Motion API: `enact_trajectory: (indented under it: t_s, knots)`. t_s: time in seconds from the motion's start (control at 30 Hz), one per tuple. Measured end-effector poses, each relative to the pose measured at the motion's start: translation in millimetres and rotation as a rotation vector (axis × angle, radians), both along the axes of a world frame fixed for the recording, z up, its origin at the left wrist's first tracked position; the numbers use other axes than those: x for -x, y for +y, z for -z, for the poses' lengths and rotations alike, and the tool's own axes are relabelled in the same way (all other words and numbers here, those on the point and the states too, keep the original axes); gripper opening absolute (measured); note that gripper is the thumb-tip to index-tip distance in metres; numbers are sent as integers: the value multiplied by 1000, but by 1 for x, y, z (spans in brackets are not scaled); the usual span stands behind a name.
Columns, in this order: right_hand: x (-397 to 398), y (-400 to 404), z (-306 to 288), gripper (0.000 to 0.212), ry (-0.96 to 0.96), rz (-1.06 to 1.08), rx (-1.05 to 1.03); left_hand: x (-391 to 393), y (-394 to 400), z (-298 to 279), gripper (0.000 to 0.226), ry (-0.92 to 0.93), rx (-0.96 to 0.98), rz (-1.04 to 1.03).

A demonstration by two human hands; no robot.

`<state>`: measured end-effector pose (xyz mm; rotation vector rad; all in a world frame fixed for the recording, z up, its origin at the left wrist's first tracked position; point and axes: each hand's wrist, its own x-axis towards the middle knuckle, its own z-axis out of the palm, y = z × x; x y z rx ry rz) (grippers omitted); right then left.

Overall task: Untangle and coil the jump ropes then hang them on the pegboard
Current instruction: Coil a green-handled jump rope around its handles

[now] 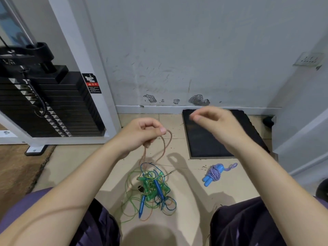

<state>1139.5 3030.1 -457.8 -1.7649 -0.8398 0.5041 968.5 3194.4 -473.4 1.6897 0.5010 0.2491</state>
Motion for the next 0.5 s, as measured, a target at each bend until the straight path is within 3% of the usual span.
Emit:
enact_trajectory:
  t_s: [0.1, 0.17, 0.37, 0.5]
  knots:
    - [21, 8, 4, 14, 43, -277, 22, -4, -8, 2, 6, -24, 58, 83]
    - [25, 12, 8, 8, 42, -315, 39, -4, -6, 3, 12, -30, 75, 116]
    - [25, 15, 14, 7, -14, -264, 75, -2, -2, 2, 11, -23, 61, 110]
    - [14, 12, 4, 8, 18, 31, -85, 1, 9, 1, 12, -13, 18, 32]
